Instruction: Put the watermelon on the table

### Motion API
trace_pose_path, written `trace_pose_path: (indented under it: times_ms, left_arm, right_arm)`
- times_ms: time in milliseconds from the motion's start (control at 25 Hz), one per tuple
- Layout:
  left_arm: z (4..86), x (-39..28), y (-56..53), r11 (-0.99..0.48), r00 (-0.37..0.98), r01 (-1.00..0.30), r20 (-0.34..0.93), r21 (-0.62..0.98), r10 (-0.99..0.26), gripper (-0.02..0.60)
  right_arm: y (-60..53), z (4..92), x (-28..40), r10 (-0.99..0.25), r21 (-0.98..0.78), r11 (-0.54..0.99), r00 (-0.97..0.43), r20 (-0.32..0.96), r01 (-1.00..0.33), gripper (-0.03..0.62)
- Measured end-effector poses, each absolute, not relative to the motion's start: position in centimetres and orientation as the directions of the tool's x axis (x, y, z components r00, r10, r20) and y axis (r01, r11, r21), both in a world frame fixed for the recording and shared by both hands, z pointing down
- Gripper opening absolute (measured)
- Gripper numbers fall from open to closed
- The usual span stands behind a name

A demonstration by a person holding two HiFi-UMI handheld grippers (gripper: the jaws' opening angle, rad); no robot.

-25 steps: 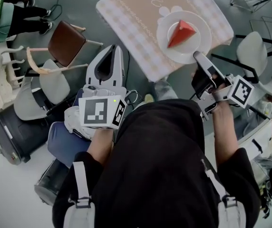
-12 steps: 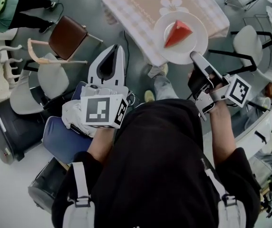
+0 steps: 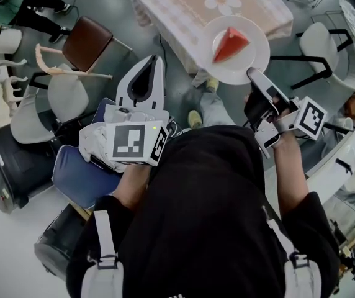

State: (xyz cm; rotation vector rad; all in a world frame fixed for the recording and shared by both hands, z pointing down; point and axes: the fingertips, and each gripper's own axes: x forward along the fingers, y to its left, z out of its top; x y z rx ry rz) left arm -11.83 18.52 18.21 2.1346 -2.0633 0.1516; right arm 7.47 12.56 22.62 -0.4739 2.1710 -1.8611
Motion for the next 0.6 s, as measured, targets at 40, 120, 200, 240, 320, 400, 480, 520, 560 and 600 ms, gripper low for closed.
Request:
trace_pose_path:
  times_ms: [40, 120, 200, 240, 320, 400, 480, 520, 560, 600]
  left_arm:
    - [18.1, -11.6, 19.2, -0.032, 0.04, -0.998, 0.185, 0.05, -0.982, 0.012]
    - [18.0, -11.3, 20.4, -0.035, 0.043, -0.998, 0.18, 0.051, -0.983, 0.011]
    - [18.0, -11.3, 20.8, -0.039, 0.048, -0.998, 0.18, 0.055, -0.982, 0.011]
    - [18.0, -11.3, 20.8, -0.042, 0.052, -0.997, 0.182, 0.057, -0.982, 0.011]
    - [18.2, -11.3, 20.8, -0.046, 0.057, -0.997, 0.188, 0.06, -0.981, 0.011]
    - [18.2, -11.2, 21.1, -0.048, 0.059, -0.997, 0.192, 0.061, -0.98, 0.011]
    - [18.3, -11.0, 21.3, -0.049, 0.061, -0.997, 0.196, 0.063, -0.979, 0.011]
    - [18.3, -10.9, 21.3, -0.049, 0.061, -0.997, 0.196, 0.065, -0.979, 0.011]
    - [18.3, -10.9, 21.3, -0.049, 0.061, -0.997, 0.195, 0.065, -0.979, 0.011]
    - [18.3, -10.8, 21.3, -0.049, 0.061, -0.997, 0.194, 0.065, -0.979, 0.011]
  right_arm:
    - [13.3, 22.5, 7.8, -0.398, -0.986, 0.139, -0.917, 0.026, -0.088, 0.034]
    - [14.4, 22.1, 8.3, -0.403, -0.985, 0.146, -0.915, 0.025, -0.092, 0.035]
    - [14.9, 21.9, 8.4, -0.407, -0.985, 0.146, -0.913, 0.03, -0.097, 0.035]
    - [14.9, 21.9, 8.5, -0.409, -0.985, 0.143, -0.912, 0.033, -0.1, 0.035]
    - [15.0, 21.8, 8.5, -0.411, -0.985, 0.138, -0.911, 0.036, -0.102, 0.035]
    - [15.4, 21.7, 8.6, -0.412, -0.986, 0.133, -0.911, 0.037, -0.1, 0.035]
    - [15.6, 21.7, 8.8, -0.412, -0.987, 0.128, -0.91, 0.039, -0.1, 0.035]
    - [15.7, 21.7, 8.9, -0.412, -0.987, 0.125, -0.91, 0.039, -0.098, 0.035]
    - [15.7, 21.8, 8.9, -0.412, -0.987, 0.124, -0.91, 0.038, -0.098, 0.037]
    - [15.7, 21.8, 9.0, -0.412, -0.987, 0.125, -0.91, 0.038, -0.098, 0.037]
